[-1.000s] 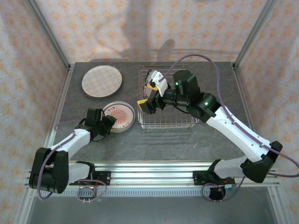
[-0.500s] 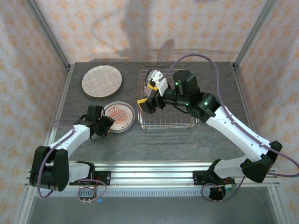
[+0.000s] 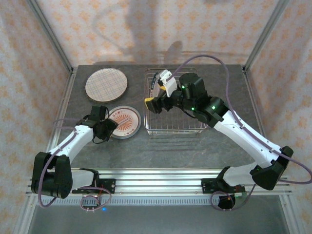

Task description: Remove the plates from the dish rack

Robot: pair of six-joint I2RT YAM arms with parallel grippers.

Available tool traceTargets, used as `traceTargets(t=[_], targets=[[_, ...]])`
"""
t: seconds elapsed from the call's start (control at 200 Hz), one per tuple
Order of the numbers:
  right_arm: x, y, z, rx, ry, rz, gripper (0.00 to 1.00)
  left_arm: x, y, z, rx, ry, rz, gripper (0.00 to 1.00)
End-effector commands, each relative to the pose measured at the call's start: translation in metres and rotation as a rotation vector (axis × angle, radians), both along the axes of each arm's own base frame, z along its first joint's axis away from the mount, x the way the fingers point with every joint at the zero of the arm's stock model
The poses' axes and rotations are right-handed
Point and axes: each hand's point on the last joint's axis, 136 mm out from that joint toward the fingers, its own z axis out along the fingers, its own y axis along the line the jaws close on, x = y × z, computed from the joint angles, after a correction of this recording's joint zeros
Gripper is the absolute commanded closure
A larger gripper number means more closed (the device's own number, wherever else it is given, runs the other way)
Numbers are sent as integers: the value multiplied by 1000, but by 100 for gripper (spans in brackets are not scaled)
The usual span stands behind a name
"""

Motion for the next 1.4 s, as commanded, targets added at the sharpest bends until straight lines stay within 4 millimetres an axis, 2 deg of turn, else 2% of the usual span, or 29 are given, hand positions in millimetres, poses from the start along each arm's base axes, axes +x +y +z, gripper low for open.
traceTargets(t=[0.0,0.105,0.19,0.33,0.415,0.611,0.761,0.876,1.086,1.396], targets=[[34,-16,17,60,-20,-240,8,-9,13,15,68,23,10,36],[60,-35,12,67,29,-455,11,-7,16,33,78,-6,21,30],[81,-45,-4,43,110,-604,14,0,17,55,90,-55,24,26],[114,-59,-43,-13,345,-813,18,20,14,109,100,-198,-7,23],[129,-58,-67,-61,457,-863,19,35,4,152,121,-326,-65,21],[155,-42,-112,-122,575,-863,24,50,-43,245,206,-616,-302,19],[168,-35,-136,-154,600,-848,28,41,-80,290,235,-821,-440,19],[176,-29,-149,-174,597,-818,34,31,-92,303,259,-912,-475,19],[191,-27,-173,-182,642,-817,47,18,-94,313,310,-961,-479,18],[206,-22,-187,-193,637,-810,60,17,-99,308,302,-949,-492,17]])
